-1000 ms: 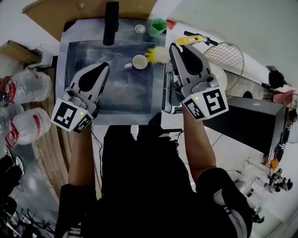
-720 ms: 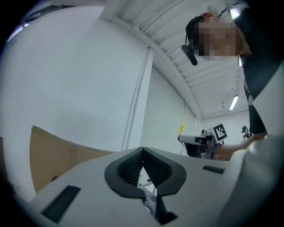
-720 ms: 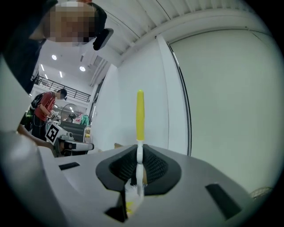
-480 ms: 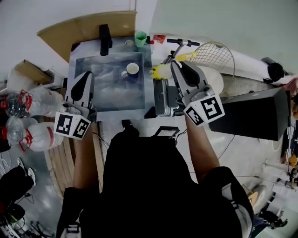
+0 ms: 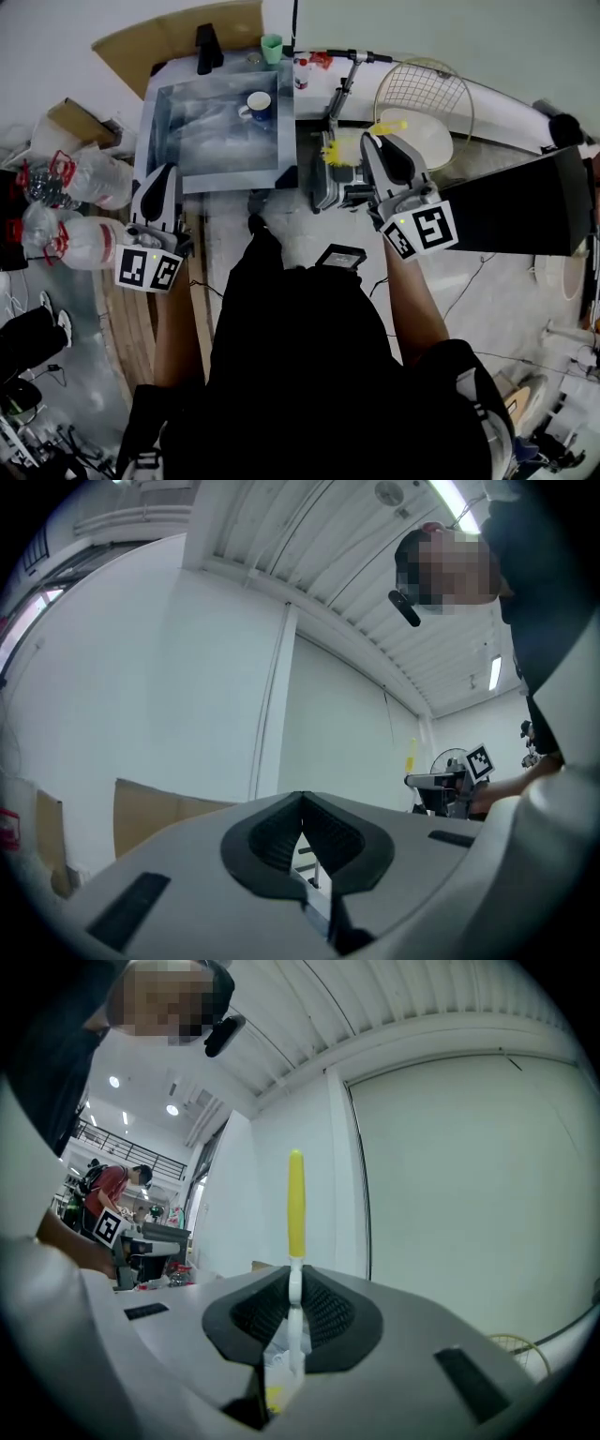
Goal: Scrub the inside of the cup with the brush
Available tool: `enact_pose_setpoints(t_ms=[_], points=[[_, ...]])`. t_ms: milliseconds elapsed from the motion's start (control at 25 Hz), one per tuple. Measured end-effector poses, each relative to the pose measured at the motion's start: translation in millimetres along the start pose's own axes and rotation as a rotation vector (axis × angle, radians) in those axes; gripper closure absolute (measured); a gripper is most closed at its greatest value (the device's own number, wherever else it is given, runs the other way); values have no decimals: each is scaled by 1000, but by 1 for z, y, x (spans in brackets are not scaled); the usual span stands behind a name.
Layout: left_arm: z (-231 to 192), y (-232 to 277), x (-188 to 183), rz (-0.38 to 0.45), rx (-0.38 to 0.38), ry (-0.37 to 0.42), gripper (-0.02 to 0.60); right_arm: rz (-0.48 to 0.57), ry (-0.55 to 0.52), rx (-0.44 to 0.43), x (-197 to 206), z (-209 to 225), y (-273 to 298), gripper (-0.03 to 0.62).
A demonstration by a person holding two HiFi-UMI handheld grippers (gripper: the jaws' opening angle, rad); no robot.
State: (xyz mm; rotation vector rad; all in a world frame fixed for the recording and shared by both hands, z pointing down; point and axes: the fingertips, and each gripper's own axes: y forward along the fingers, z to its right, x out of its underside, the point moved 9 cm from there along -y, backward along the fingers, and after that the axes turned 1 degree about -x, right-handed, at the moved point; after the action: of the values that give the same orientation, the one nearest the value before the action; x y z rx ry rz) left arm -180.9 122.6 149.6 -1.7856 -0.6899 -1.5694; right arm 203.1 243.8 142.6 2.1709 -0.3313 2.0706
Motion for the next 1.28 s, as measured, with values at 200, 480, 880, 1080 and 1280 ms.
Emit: enact_pose_setpoints(t_ms=[200,480,880,1080,1280], points=[[35,-51,5,-34,-19,0,566,-22,22,-8,13,-29,-45,546],[56,-106,6,-70,-26,1,566,-81,69,-10,41,-80,-86,546],[45,-183,31,-91,50,-84,566,-114,105,47,46,-196,-111,546],[19,-243,33,-105,61,-120,566,-124,136,99,50,-271,-105,546],[-9,-309,53,-152,24,-155,566,-158,123,101,52,-335,-112,546]])
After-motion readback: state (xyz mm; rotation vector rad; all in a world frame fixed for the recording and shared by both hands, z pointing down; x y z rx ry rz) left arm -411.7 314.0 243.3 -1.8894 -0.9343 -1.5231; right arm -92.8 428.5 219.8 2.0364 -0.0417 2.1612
